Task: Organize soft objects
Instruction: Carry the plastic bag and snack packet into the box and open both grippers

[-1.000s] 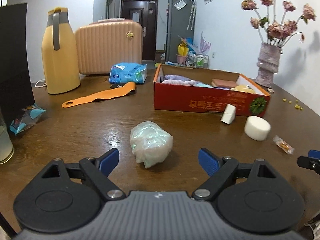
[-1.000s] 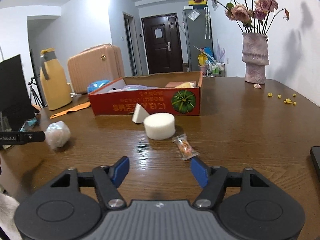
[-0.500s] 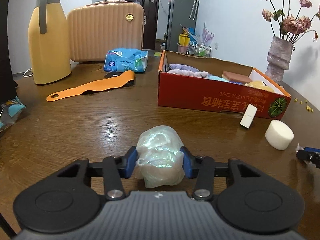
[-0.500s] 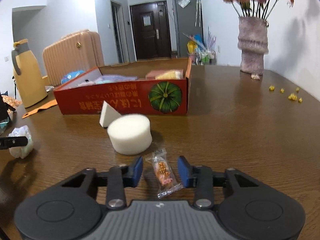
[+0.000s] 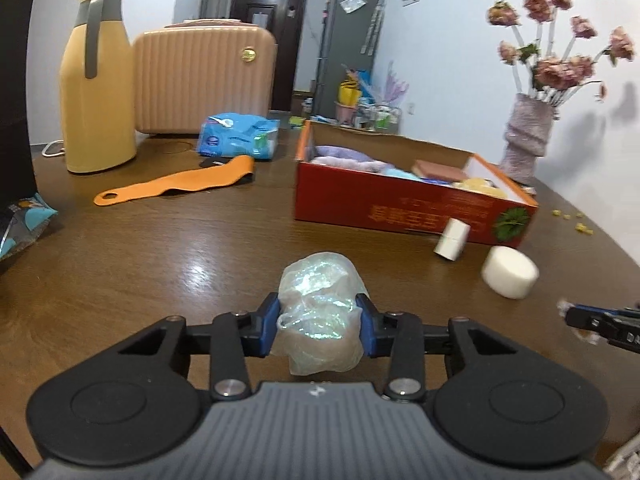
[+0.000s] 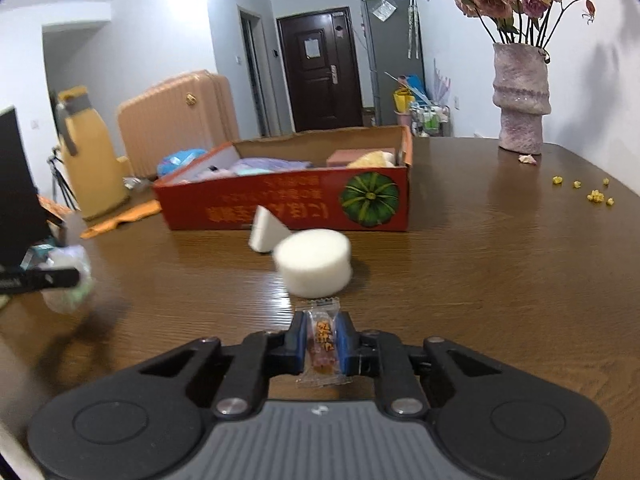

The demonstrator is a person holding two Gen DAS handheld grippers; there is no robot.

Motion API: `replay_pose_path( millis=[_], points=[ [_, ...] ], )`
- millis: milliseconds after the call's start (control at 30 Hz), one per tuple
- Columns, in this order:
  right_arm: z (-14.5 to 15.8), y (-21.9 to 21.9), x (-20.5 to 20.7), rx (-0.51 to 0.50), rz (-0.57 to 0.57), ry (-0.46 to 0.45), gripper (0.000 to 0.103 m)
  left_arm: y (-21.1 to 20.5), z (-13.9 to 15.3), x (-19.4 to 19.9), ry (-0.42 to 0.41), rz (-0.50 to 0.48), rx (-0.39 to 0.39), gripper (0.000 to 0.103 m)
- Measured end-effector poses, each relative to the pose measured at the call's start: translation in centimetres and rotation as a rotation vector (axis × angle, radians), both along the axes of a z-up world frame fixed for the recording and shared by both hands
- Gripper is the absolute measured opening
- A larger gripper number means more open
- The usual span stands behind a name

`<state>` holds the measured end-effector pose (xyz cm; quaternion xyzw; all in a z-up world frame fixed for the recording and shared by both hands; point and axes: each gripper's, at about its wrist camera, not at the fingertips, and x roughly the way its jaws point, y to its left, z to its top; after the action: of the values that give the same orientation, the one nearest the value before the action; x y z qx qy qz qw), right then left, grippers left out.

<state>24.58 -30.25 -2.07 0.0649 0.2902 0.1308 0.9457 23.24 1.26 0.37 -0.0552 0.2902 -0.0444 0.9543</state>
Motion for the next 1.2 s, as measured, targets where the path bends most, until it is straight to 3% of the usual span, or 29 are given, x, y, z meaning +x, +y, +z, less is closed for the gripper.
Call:
replay_pose_path(
  millis=[300, 467, 567, 767, 900, 1067, 1133, 1200],
  points=[
    [2.0, 0.5, -2.7, 0.06, 0.03, -0.057, 0.015, -2.0, 1.4, -2.1, -0.037, -0.074, -0.017, 0.04],
    [3.5, 0.8, -0.8, 0.075, 0.062, -0.082, 0.015, -3.3, 3.3, 0.8, -0.074, -0.159, -0.041, 0.04],
    [5.4, 1.2, 1.9, 0.076, 0.084, -0.118, 0.015, -4.0, 5.2, 5.1, -0.097, -0.191, -0.048, 0.04],
    [9.0, 1.2, 10.7, 0.122, 0.085, -0.157, 0.015, -6.0, 7.3, 17.9, -0.034, -0.24, -0.086, 0.04],
    [9.8, 1.4, 18.2, 0.158, 0.075, -0.129, 0.015, -7.6, 7.1, 26.8, 0.03, -0.234, -0.101, 0.04],
    [8.7, 2.0, 26.2, 0.153, 0.053, -0.047, 0.015, -9.6, 5.0, 36.4, 0.153, -0.241, -0.116, 0.041],
    [8.0, 2.5, 28.4, 0.138, 0.045, -0.018, 0.015, -10.2, 4.0, 38.6, 0.169, -0.257, -0.109, 0.044],
    [7.1, 3.1, 30.5, 0.114, 0.04, 0.013, 0.015, -10.6, 3.3, 39.9, 0.17, -0.256, -0.095, 0.059]
  ],
)
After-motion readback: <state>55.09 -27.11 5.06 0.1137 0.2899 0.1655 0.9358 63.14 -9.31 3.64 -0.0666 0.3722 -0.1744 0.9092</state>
